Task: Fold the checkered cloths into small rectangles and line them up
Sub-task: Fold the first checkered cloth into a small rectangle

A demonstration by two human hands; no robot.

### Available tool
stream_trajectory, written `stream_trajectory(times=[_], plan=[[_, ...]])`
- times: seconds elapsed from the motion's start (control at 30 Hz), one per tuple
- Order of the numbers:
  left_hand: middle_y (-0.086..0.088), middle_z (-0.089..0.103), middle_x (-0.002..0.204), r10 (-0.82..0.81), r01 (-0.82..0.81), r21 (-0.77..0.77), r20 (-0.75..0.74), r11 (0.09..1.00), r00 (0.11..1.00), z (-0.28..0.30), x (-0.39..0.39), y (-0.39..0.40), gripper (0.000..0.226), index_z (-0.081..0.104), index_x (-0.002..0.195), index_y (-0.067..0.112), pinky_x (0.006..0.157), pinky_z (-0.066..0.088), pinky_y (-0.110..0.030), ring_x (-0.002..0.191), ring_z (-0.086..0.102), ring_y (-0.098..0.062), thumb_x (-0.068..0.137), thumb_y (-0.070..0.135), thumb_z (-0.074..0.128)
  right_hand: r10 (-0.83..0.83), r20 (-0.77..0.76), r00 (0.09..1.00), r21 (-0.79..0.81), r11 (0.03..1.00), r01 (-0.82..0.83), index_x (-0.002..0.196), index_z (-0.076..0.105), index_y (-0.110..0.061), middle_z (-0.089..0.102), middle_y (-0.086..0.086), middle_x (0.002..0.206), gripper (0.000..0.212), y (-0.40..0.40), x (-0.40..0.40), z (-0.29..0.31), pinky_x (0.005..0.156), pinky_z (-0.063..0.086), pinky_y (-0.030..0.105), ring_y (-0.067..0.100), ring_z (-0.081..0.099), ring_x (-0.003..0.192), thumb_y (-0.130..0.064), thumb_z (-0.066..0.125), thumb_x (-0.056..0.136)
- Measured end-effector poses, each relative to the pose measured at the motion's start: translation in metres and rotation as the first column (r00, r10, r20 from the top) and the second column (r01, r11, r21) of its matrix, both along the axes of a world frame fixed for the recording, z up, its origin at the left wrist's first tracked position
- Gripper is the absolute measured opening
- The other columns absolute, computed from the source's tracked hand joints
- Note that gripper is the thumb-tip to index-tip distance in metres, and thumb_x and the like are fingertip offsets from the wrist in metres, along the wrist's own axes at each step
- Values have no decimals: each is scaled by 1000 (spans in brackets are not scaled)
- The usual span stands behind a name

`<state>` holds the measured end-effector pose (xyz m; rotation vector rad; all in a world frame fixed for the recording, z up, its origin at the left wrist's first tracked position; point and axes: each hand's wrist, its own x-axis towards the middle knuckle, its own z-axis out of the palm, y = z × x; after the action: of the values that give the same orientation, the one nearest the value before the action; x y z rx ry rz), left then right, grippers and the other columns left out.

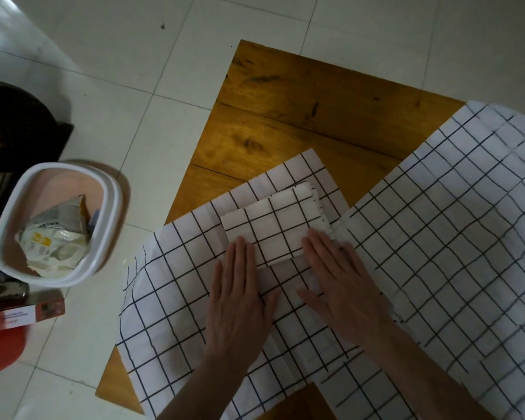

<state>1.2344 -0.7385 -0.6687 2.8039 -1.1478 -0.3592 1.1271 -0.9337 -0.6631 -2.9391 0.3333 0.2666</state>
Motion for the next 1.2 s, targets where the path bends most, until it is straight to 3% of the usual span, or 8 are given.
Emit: stream_trajectory(times=[0.27, 0.47, 0.53, 0.63, 0.73, 0.87, 1.1, 1.2], plan=[[-15, 4, 175, 24, -25, -61, -11, 998, 1000, 2, 2, 0, 77, 11, 166, 3, 130, 12, -47, 163, 3, -27, 110, 54, 24, -93, 43, 995, 81, 993, 89, 167, 16, -12, 8, 4, 176, 75, 3, 0, -1, 130, 9, 42, 17, 5, 163, -61, 14, 110], [-13, 50, 157, 109, -98, -243, 34, 965, 993, 9, 22, -2, 49, 52, 151, 7, 125, 28, -50, 151, 40, -29, 109, 29, 41, -170, 178, 969, -24, 984, 177, 158, 44, -12, 38, 5, 167, 58, 8, 9, -4, 124, 26, 40, 20, 37, 153, -42, 40, 109], [-13, 56, 148, 124, -111, -271, 31, 956, 992, 12, 31, -10, 42, 56, 145, 7, 122, 33, -51, 143, 46, -31, 108, 24, 48, -183, 194, 964, -37, 980, 194, 154, 50, -12, 44, 6, 163, 55, 8, 13, -5, 119, 34, 42, 22, 43, 149, -40, 43, 107], [-16, 41, 162, 90, -81, -217, 30, 973, 996, 10, 41, -23, 51, 39, 158, 6, 126, 28, -51, 154, 32, -30, 109, 20, 47, -166, 235, 958, -60, 981, 185, 152, 52, -9, 48, 10, 160, 52, 6, 23, -3, 119, 36, 44, 26, 44, 149, -37, 43, 108], [-14, 13, 174, 45, -41, -139, 27, 989, 999, 0, 46, -31, 61, 16, 166, 7, 131, 14, -49, 163, 6, -26, 112, 30, 32, -94, 228, 969, -106, 987, 120, 161, 38, -9, 33, 9, 169, 56, 7, 39, -1, 126, 28, 45, 24, 28, 158, -37, 35, 112], [-12, 3, 176, 32, -30, -102, 20, 994, 999, -9, 47, -30, 63, 10, 167, 10, 131, 13, -52, 163, -3, -24, 112, 36, 24, -79, 157, 985, -135, 986, 100, 167, 17, -10, 12, 8, 175, 68, 2, 59, -6, 131, 16, 47, 22, 10, 162, -48, 31, 112], [-13, 6, 175, 8, -5, -95, 31, 995, 999, -7, 51, -30, 64, 13, 167, 8, 130, 16, -52, 163, 2, -26, 111, 38, 25, -126, 114, 985, -150, 978, 143, 167, 10, -9, 7, 10, 176, 79, -2, 60, -16, 131, 13, 49, 23, 7, 163, -61, 25, 109], [-20, 25, 169, 105, -100, -125, 29, 987, 994, 6, 47, -34, 67, 24, 164, 4, 127, 25, -51, 159, 20, -32, 109, 38, 42, -134, 147, 980, -136, 979, 154, 166, 18, -9, 14, 9, 175, 77, -2, 62, -12, 131, 12, 50, 23, 12, 162, -60, 29, 109]])
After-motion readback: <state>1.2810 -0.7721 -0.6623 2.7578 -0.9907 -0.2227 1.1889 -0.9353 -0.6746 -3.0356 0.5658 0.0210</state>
